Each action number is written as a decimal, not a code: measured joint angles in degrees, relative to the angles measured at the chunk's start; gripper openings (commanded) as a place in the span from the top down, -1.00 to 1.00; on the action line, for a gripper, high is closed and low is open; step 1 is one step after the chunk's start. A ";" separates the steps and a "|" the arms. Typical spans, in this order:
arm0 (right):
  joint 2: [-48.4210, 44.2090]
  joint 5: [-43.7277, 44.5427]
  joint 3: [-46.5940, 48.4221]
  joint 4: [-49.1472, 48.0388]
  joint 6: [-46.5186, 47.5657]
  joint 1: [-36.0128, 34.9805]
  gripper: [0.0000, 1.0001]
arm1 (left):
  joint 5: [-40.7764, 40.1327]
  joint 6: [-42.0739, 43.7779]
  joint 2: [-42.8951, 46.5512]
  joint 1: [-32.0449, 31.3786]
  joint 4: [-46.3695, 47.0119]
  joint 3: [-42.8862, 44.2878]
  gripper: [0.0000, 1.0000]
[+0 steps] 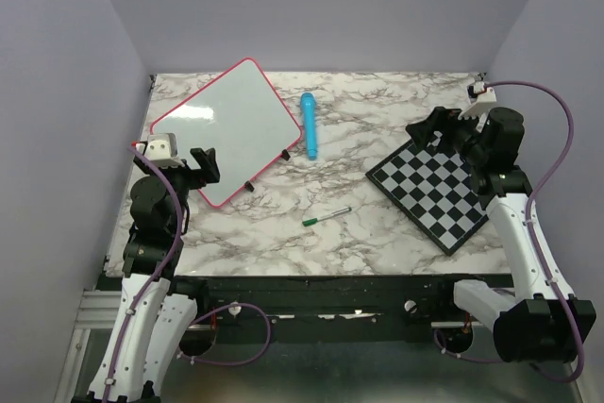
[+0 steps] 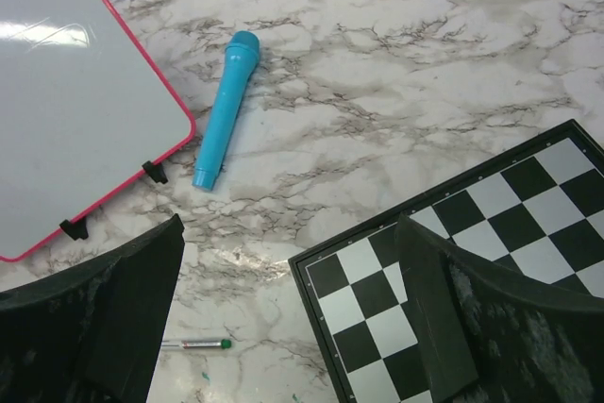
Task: Write a sentence on the whiteboard
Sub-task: Pick up the whiteboard marker from the center of the board, then pass from the right arm to the left
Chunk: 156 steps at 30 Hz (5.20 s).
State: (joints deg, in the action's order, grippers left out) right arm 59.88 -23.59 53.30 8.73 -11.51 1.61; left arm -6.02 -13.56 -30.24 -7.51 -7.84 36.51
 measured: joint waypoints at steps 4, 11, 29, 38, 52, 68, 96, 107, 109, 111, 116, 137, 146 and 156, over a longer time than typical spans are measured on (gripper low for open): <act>-0.02 -1.40 0.00 0.00 0.09 0.00 -1.00 | 0.07 0.00 0.09 0.00 0.00 0.00 -0.97; -1.31 -12.15 -0.55 -0.61 4.02 0.00 -1.00 | 0.81 0.00 0.50 0.00 0.02 0.00 -0.97; 2.71 -39.43 -4.48 22.23 61.48 -18.10 -1.00 | 3.72 0.02 0.44 0.00 0.04 0.00 -0.97; 20.44 -21.51 -0.57 25.77 72.48 -33.97 -0.56 | 4.31 0.04 0.39 0.00 0.04 -0.02 -0.97; 39.12 -0.96 8.66 25.83 71.32 -41.99 0.06 | 4.72 0.04 0.74 0.00 0.07 -0.04 -0.97; 43.10 4.79 11.04 25.51 68.74 -42.80 0.71 | 7.13 -0.02 1.31 0.00 0.46 -0.35 -0.97; 26.05 4.35 -0.96 20.87 70.97 -41.99 0.99 | 28.39 -33.24 -9.84 -14.27 4.63 -14.27 -0.87; 21.44 2.08 -2.08 19.23 71.60 -41.99 0.99 | 30.93 -35.63 -22.58 -19.85 15.02 -15.98 -0.76; 21.33 1.66 -2.08 19.08 71.60 -41.99 0.99 | 31.61 -36.24 -24.48 -20.57 17.05 -15.98 -0.75; 21.31 1.42 -2.16 18.91 71.60 -41.99 0.99 | 32.20 -37.07 -26.36 -21.29 19.34 -15.98 -0.74; 21.09 0.72 -2.29 18.67 71.58 -41.99 0.99 | 32.72 -38.45 -30.58 -23.52 23.45 -15.78 -0.57; 20.55 -0.96 -2.32 18.05 71.58 -41.99 0.99 | 36.72 -41.16 -45.79 -28.02 33.55 -10.75 -0.01; 20.46 -1.11 -2.38 17.86 71.56 -41.99 0.99 | 37.81 -42.69 -48.02 -28.13 36.02 -10.36 0.54; 20.41 -1.09 -2.73 17.88 71.04 -41.81 0.51 | 40.33 -42.51 -49.05 -28.13 37.90 -9.94 1.00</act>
State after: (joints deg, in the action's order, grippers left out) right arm 80.29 -24.69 50.57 26.61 59.53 -40.21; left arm 34.30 -56.07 -79.29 -35.64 30.06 26.57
